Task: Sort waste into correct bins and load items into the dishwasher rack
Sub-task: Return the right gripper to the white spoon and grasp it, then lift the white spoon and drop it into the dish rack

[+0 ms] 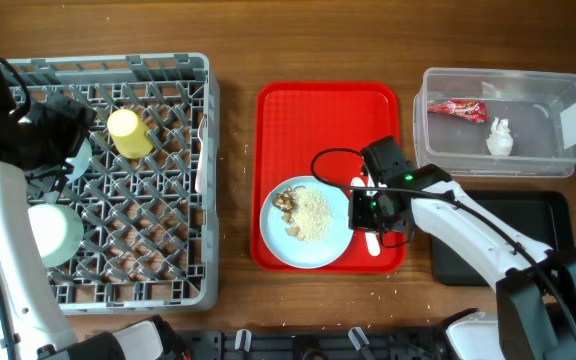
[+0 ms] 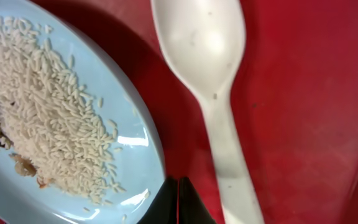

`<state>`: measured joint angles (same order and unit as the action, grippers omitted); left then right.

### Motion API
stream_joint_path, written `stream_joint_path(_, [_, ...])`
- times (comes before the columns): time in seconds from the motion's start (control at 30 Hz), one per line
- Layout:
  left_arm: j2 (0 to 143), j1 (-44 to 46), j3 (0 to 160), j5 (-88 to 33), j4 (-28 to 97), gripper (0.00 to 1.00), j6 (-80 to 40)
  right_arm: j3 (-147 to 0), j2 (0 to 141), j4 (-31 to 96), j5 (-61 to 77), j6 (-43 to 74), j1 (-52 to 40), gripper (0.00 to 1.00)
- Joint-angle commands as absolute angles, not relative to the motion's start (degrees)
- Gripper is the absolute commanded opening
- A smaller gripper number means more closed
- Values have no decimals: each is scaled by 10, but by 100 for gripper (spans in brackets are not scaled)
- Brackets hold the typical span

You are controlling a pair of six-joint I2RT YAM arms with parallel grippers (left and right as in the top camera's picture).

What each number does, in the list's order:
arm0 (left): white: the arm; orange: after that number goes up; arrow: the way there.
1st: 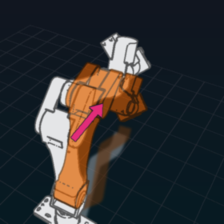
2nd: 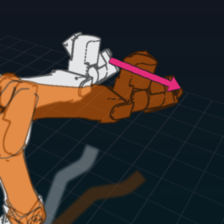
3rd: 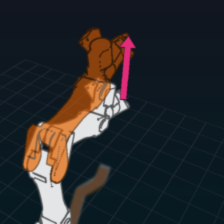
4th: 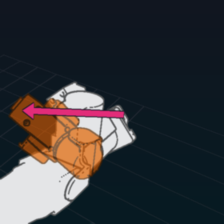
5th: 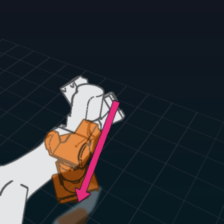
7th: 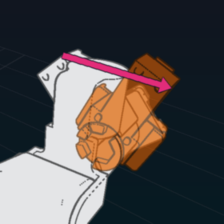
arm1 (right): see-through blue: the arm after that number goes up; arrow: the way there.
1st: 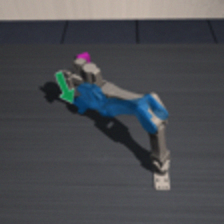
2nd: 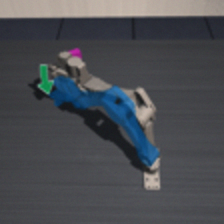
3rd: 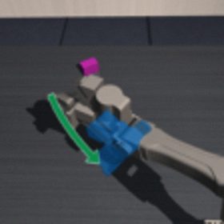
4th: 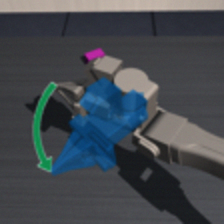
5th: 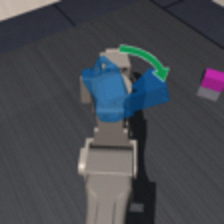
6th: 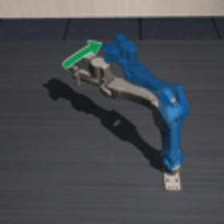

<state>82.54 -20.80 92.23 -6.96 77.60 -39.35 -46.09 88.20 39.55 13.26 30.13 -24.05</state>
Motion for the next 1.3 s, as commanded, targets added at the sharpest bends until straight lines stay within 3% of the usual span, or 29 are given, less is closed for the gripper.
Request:
stream_joint_path(0.0, [823, -211, 927, -70, 776, 100, -397, -456, 889, 390, 152, 286, -240, 4])
stream_joint_path(0.17, [823, -211, 927, -70, 776, 100, -397, -464, 889, 405, 71, 283, -240, 8])
stream_joint_path(0.3, [823, -211, 927, -70, 776, 100, -397, -498, 889, 415, 71, 208, -240, 47])
stream_joint_path(0.4, [823, -211, 927, -70, 776, 100, -397, -502, 889, 420, 34, 195, -240, 65])
stream_joint_path(0.53, [823, -211, 927, -70, 776, 100, -397, -497, 891, 424, -43, 195, -240, 54])
stream_joint_path(0.6, [823, -211, 927, -70, 776, 100, -397, -492, 891, 422, -37, 196, -240, 43])
stream_joint_path(1.07, [823, -211, 927, -70, 776, 100, -397, -464, 959, 369, 42, 205, -240, 42])
stream_joint_path(1.17, [823, -211, 927, -70, 776, 100, -397, -464, 985, 368, 41, 240, -240, 36])
stream_joint_path(1.27, [823, -211, 927, -70, 776, 100, -397, -473, 986, 375, 40, 275, -240, 8])
